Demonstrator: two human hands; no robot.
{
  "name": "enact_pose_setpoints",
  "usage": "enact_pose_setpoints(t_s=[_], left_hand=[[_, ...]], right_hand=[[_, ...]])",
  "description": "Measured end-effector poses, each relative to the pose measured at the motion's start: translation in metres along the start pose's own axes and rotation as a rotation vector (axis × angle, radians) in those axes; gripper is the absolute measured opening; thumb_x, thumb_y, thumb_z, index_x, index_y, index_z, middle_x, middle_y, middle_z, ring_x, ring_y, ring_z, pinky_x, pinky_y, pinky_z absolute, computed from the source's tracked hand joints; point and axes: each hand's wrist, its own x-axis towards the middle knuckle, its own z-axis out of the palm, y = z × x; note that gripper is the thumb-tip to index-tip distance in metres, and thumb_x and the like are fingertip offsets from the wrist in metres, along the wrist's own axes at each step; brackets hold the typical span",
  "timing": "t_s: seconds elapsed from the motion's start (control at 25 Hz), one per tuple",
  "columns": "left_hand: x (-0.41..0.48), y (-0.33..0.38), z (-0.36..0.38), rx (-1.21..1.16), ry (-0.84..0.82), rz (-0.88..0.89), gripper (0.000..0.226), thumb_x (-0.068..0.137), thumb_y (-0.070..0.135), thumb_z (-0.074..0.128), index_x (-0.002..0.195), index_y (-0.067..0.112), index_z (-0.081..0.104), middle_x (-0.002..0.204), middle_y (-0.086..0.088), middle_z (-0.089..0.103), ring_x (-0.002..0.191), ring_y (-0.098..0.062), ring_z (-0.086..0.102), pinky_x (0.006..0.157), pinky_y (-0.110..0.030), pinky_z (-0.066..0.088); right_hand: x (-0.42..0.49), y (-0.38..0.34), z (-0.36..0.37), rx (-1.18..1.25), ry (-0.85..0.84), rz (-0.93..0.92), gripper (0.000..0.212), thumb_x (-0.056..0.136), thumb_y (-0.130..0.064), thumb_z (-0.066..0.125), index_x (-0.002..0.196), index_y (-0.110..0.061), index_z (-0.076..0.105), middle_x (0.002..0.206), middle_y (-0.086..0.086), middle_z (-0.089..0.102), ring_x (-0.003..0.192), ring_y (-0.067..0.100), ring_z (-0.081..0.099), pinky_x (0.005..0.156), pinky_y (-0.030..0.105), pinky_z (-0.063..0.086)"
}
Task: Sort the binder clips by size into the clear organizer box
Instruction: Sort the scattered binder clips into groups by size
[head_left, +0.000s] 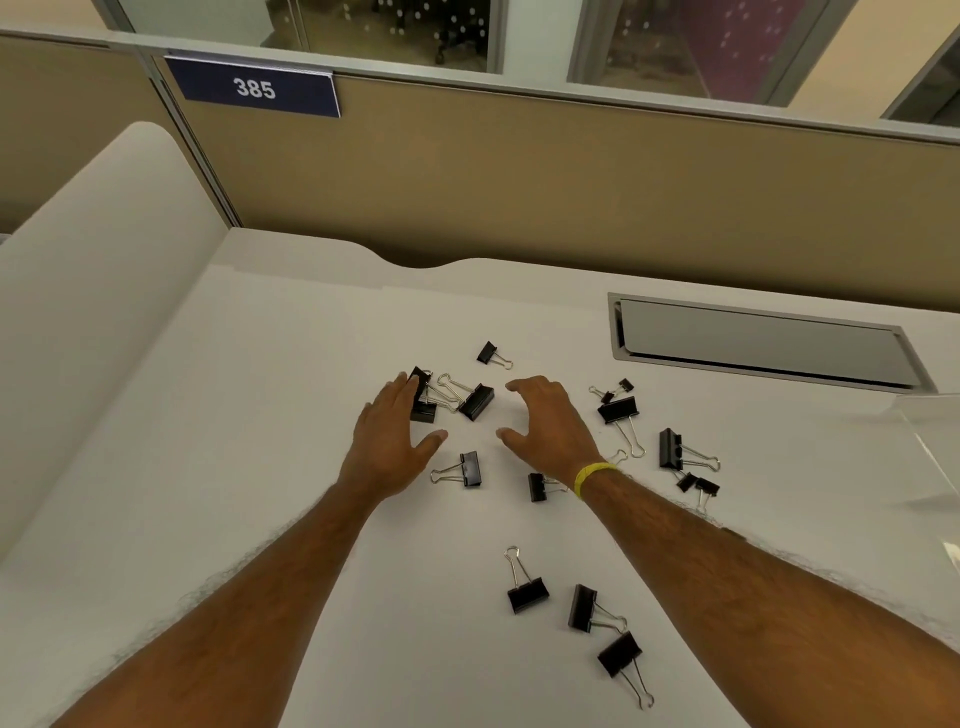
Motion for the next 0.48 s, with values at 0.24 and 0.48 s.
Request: enact_pose_setpoints(t_s=[0.24, 0.48], left_hand=[[-0.026, 0.039, 0.012, 0.187, -0.006, 0.128, 0.104, 0.074, 0.086, 0.021, 0.154, 0.02, 0.016, 0.163, 0.0, 0.007, 0.15, -0.018, 0.004, 0.121, -0.045, 0.005], [-0.048, 0.068, 0.034, 0.291, -0.091, 0.231, 0.101, 0.076, 0.087, 0.017, 0.155, 0.024, 0.012, 0.164, -0.001, 0.002, 0.15, -0.018, -0.002, 0.12, -0.046, -0.001]], right_hand=[[-0.048, 0.025, -0.026, -0.064, -0.04, 0.044, 0.079, 0.082, -0.045, 0.07, 0.148, -0.021, 0.033, 0.157, 0.003, 0.028, 0.146, 0.022, 0.02, 0.117, 0.037, 0.019], [-0.097, 0.062, -0.045, -0.16, -0.036, 0.137, 0.079, 0.086, -0.049, 0.065, 0.149, -0.018, 0.03, 0.159, 0.005, 0.024, 0.147, 0.024, 0.019, 0.119, 0.038, 0.017]])
